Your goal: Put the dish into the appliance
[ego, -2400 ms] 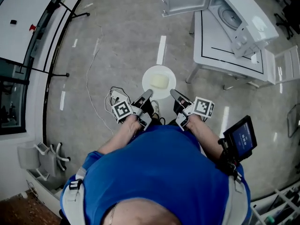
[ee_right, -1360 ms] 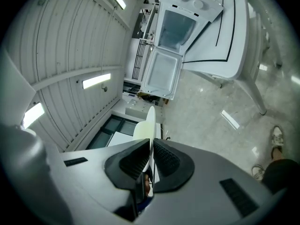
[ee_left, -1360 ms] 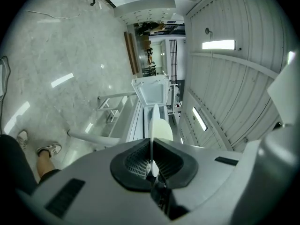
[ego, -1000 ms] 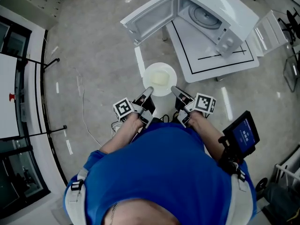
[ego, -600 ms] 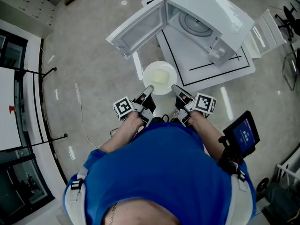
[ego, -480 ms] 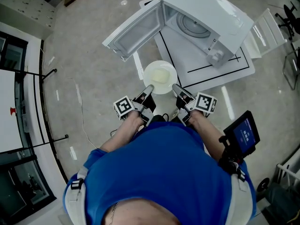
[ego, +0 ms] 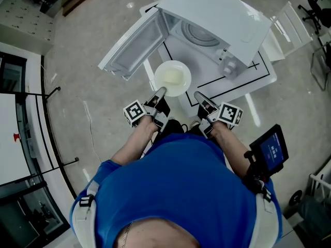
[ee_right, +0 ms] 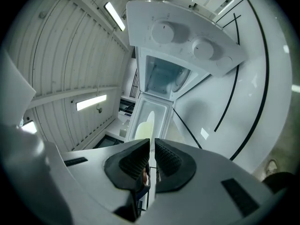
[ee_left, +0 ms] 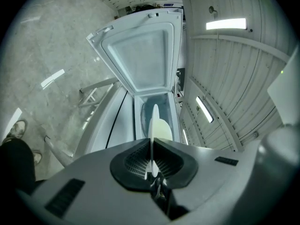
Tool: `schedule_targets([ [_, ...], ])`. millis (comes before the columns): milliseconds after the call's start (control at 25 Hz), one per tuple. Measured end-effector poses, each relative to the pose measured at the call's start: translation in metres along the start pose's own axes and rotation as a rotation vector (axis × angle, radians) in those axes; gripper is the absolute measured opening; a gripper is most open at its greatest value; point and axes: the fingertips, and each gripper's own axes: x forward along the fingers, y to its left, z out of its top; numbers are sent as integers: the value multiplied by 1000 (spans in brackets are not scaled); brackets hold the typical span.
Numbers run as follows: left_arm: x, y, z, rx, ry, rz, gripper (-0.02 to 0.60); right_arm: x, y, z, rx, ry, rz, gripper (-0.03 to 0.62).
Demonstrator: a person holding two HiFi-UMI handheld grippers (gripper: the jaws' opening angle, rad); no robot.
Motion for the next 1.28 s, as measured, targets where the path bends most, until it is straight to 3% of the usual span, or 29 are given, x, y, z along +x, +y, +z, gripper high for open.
schedule_targets([
  [640,123,16,59,1,149,43,14,23,-9,54,7,-188,-99,15],
  [1280,212,34,73,-29,218,106,15,8,-12,78,7,-329,-191,15],
])
